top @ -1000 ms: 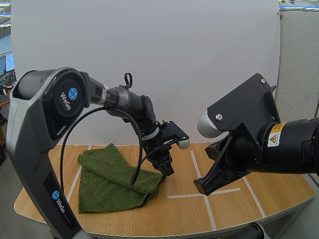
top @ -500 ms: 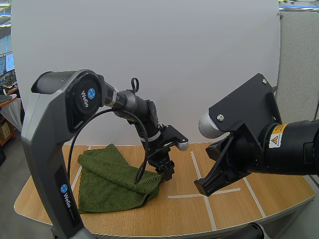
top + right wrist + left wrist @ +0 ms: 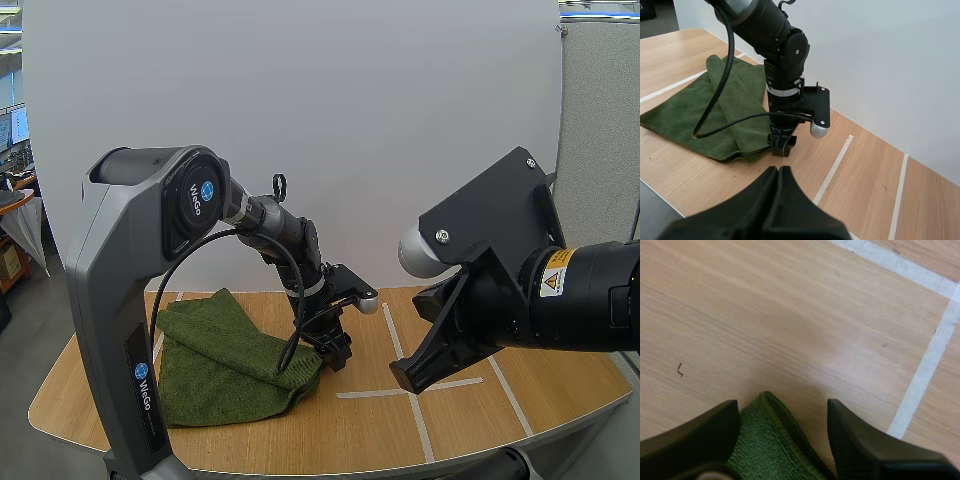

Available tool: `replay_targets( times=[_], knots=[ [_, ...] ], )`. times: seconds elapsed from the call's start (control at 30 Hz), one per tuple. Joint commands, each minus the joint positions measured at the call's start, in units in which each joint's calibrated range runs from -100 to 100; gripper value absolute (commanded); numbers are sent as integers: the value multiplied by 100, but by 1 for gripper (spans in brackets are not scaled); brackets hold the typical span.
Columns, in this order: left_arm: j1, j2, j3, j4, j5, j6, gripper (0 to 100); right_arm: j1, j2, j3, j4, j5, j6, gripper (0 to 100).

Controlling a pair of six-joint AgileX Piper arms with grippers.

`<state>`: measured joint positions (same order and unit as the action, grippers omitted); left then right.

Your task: Fold the towel

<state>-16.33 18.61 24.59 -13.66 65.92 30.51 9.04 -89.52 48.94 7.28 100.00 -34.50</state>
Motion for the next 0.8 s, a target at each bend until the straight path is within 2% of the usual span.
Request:
replay_targets(
  times=[0.0, 0.07, 0.23, 0.37, 0.57, 0.77],
  knots=[
    [-17, -7, -41, -84, -136, -80, 70, -23, -36, 15, -56, 0, 17, 0],
    [-17, -7, -41, -84, -157, -111, 53, -23, -36, 15, -56, 0, 17, 0],
    [-17, -7, -29, -72, -79, -119, 0, -23, -36, 15, -56, 0, 17, 0],
    [-17, -7, -29, -8, 136, -164, 0, -23, -36, 15, -56, 0, 17, 0],
    [-17, -47, -29, 586, 502, -600, 0, -23, -36, 15, -56, 0, 17, 0],
    [6, -360, -29, 807, 911, -869, 0, -23, -30, 15, -34, 0, 17, 0]
  ],
)
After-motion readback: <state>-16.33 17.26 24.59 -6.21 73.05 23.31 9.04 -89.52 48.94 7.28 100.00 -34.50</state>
